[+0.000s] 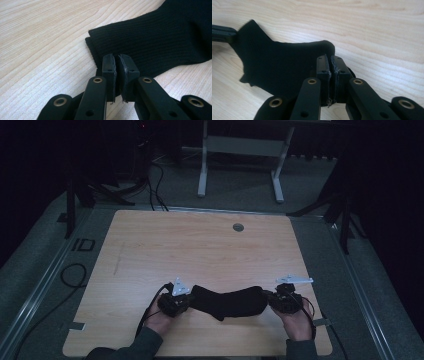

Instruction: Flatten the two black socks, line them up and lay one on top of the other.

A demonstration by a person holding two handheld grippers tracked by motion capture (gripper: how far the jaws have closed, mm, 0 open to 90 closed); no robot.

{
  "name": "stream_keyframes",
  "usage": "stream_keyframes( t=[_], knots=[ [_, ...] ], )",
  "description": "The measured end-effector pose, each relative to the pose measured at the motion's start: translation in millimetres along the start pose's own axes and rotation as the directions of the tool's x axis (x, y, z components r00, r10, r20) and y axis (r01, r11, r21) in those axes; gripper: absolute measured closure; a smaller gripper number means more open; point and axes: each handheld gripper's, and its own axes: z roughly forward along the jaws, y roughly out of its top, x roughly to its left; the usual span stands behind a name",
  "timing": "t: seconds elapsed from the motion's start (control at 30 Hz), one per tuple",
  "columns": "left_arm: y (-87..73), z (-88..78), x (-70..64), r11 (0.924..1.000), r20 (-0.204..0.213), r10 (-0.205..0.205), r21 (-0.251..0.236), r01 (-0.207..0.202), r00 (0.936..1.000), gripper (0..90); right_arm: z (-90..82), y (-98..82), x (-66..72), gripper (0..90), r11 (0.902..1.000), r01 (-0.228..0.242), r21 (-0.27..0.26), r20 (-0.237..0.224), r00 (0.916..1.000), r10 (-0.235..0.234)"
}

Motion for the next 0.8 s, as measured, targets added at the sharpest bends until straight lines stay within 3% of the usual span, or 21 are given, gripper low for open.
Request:
stream_keyframes(
  t=[0.37,0.8],
  knots=[
    [0.2,0.1,-0.2,1.0,-0.001,-0.001,0.001,0.001,1.0,83.9,22.5,-11.3,-12.5,85.2,0.9978,-0.043,0.051,0.008,0.999,0.043],
    [0.4,0.8,-0.4,1.0,-0.001,-0.005,-0.003,0.005,1.0,83.8,45.4,-17.2,-21.3,84.8,0.9942,-0.057,0.091,0.022,0.9982,0.055]
  ],
)
